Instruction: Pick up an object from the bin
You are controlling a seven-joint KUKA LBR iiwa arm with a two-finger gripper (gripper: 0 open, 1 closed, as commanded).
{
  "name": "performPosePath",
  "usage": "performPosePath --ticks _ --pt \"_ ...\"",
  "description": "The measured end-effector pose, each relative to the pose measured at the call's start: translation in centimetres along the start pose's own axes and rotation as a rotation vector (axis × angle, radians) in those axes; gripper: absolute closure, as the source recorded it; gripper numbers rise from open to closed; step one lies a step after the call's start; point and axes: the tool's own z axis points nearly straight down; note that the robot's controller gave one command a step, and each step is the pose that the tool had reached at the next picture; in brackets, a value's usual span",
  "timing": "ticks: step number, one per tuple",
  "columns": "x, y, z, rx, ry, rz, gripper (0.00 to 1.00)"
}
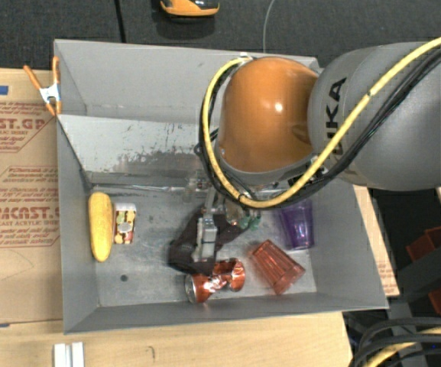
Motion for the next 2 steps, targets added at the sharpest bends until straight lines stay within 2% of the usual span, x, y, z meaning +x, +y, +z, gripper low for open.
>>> performPosePath --ticks 1,2 --pt "-0.2 -0.1 -0.4 -0.001 -0.008 0.002 0.00" --pt "-0.4 -0.5 5.0 -0.003 -0.014 0.017 0.00"
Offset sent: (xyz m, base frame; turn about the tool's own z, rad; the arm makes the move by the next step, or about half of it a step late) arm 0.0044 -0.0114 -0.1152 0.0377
